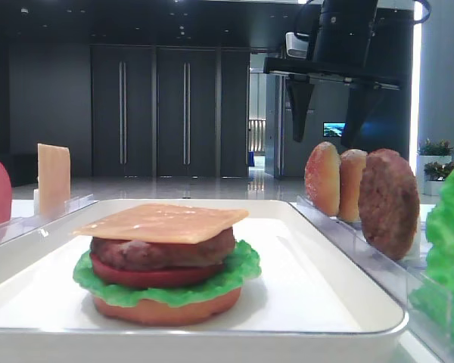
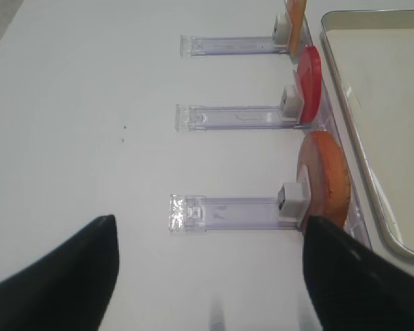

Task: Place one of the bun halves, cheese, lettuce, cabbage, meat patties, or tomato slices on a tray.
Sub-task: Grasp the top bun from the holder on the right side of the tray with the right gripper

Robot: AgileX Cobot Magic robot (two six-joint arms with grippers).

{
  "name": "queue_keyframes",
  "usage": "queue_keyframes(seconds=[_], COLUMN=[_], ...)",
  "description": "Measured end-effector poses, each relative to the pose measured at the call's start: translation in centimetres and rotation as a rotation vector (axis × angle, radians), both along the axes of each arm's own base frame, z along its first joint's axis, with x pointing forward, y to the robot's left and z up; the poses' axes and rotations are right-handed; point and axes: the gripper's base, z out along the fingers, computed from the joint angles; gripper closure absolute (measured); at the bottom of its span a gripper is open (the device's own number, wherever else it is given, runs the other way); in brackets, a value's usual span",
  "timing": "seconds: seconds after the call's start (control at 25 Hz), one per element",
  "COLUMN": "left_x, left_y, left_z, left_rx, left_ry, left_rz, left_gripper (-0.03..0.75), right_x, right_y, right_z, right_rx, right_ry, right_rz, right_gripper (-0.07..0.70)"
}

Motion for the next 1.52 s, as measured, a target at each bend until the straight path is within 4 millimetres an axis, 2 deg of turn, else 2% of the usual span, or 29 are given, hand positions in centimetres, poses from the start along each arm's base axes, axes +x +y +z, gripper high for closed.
queue_keyframes(seconds=[0.48, 0.92, 1.52], left_x=[0.0, 0.0, 0.0], left_y=[0.0, 0.0, 0.0], left_z=[0.0, 0.0, 0.0], left_rx=[0.000, 0.000, 0.000], left_ry=[0.000, 0.000, 0.000], left_rz=[0.000, 0.000, 0.000], left_gripper=[0.079, 0.079, 0.079], right_x=[0.0, 0.5, 1.2], right_y=[0.2, 0.6, 0.5], right_z=[-0.3, -2.2, -2.2], right_rx=[0.018, 0.027, 0.019], right_ry=[0.014, 0.048, -0.029], right_rz=[0.001, 0.008, 0.007], right_gripper=[0.197, 0.197, 0.200])
